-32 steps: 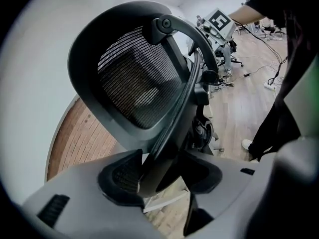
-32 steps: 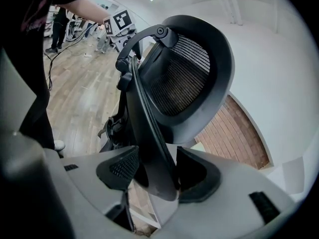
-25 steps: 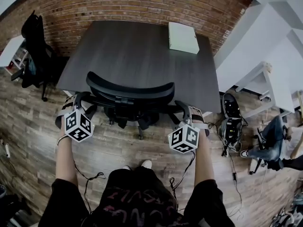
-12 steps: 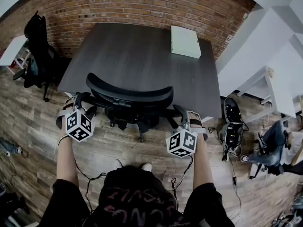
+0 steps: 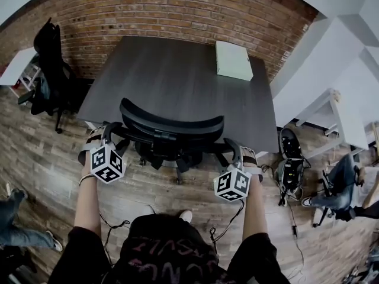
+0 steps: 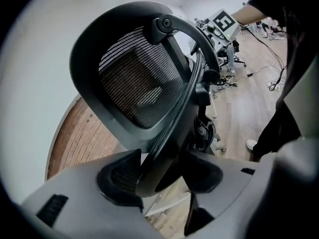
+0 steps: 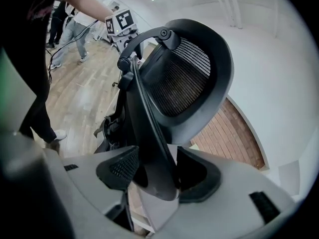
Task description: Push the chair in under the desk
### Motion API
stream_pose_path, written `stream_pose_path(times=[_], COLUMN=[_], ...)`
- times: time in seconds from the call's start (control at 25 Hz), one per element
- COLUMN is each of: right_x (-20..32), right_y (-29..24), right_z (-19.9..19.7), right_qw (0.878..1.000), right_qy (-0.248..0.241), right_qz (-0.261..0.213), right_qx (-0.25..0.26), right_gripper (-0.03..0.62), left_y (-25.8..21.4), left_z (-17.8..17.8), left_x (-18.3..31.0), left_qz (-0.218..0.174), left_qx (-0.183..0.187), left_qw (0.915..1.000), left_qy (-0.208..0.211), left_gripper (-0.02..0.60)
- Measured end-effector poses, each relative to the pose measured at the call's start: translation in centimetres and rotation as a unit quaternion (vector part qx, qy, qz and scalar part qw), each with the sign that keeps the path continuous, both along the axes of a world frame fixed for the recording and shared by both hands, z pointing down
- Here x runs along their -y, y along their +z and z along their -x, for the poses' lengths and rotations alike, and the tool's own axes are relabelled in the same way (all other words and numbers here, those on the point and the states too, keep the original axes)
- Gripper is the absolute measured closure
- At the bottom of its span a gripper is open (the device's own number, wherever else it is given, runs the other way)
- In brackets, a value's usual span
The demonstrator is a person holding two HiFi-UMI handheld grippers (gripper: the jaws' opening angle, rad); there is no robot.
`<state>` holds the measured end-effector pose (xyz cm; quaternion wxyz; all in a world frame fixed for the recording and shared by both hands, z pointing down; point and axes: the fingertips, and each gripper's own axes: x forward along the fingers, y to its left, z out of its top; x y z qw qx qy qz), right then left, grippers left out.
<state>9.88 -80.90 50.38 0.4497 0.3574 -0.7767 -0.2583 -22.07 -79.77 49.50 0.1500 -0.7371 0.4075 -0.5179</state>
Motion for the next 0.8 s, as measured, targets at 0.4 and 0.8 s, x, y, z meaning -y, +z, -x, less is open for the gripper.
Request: stream_pose_path(times=[0.4, 0.8], right_x=[-1.4, -1.8], right_y=[-2.6, -7.5], right_z=[-1.7, -2.5], right_qw=[0.997, 0.960], right_qy=[0.053, 0.135], right_qz=[-0.033, -0.071], right_qx=[0.040, 0.233], right_gripper=[0.374, 0.543], left_y=[-2.3, -6.6], left_z=[0.5, 1.3], left_x=[-1.0, -1.3], left_qz=[-0.025, -0.091], left_qx=[-0.074, -0.221], left_qw=[0.9969, 0.9688], left_qy=[-0.012, -0.066], left_gripper=[0.339, 0.428])
